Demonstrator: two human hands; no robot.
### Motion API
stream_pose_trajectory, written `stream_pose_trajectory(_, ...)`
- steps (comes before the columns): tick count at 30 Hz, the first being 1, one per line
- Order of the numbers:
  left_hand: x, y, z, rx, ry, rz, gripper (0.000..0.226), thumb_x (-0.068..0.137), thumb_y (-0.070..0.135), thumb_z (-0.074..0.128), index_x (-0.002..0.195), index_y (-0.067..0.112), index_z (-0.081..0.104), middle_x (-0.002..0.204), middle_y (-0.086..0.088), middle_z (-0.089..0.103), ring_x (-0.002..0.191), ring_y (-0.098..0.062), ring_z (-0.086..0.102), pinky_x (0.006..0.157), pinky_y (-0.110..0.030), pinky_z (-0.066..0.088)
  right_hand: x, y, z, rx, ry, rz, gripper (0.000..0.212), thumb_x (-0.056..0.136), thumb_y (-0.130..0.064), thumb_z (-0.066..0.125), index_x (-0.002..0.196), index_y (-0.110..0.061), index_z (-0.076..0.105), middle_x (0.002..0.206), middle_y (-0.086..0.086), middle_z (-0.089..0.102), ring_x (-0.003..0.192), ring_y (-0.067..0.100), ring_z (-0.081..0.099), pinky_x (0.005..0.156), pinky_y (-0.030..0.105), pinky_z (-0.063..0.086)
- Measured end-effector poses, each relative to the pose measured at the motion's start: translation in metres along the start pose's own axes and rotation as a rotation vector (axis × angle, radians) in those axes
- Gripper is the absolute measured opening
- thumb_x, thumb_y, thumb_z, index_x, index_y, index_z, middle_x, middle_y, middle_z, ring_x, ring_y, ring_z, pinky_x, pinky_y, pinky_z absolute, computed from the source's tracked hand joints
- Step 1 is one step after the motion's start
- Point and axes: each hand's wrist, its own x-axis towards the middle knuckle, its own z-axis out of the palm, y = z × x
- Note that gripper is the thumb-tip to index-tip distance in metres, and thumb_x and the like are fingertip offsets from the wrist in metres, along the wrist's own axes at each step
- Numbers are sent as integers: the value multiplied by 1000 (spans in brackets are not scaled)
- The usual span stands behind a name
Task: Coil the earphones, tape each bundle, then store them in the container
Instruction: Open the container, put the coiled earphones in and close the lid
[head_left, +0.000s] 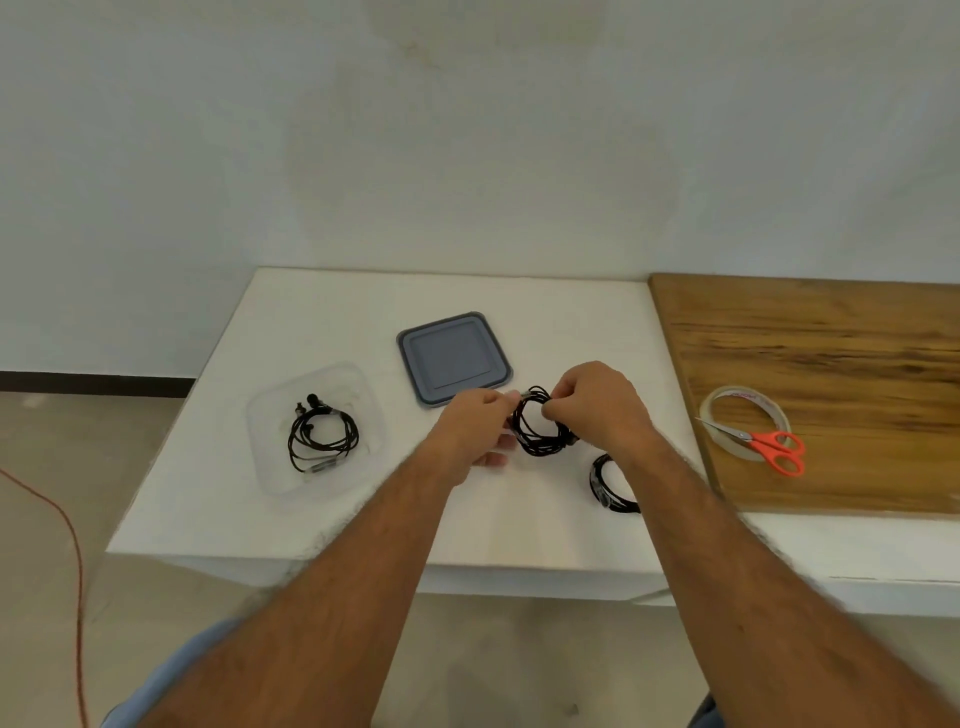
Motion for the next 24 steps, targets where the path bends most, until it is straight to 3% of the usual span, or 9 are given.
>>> stream_pose_trajectory(4, -15, 7, -24, -195, -60, 7, 26, 100, 34, 51, 105, 15, 68, 93, -1, 73, 82, -17, 69, 74, -32, 56, -5, -18, -2, 99, 8, -49, 11, 74, -20, 69, 65, -24, 65, 67, -2, 69, 66, 15, 66, 64, 31, 55)
stream_pose_trajectory(12, -43, 7, -99, -146, 104, 95, 21, 98, 26, 56, 104, 11, 69, 89, -2, 71, 75, -15, 67, 58, -25, 54, -20, -90, 15, 271, -25, -154, 11, 76, -18, 73, 70, -10, 69, 57, -3, 60, 41, 5, 53, 49, 24, 42)
stream_pose_trajectory(16, -53, 0, -140, -25, 267, 159, 17, 96, 21, 56, 95, 13, 70, 87, -1, 73, 70, -13, 69, 55, -24, 51, -19, -137, 40, 252, -66, -158, 9, 74, -20, 74, 70, -14, 69, 57, -2, 63, 44, 9, 55, 53, 28, 48)
stream_pose_trajectory(21, -51, -19, -181, 200, 431, 153, 14, 91, 23, 60, 80, 23, 69, 82, -1, 74, 79, -22, 72, 76, -39, 60, -17, -182, 71, 115, -109, -173, 6, 73, -21, 74, 72, -16, 72, 61, -2, 66, 49, 13, 56, 51, 25, 47)
stream_pose_trajectory(24, -46, -28, -192, 342, 464, 111, 14, 90, 26, 60, 80, 26, 69, 84, 1, 73, 83, -21, 70, 77, -36, 58, -14, -194, 89, -20, -121, -160, 7, 75, -23, 73, 74, -16, 72, 69, 1, 71, 60, 16, 65, 54, 25, 50)
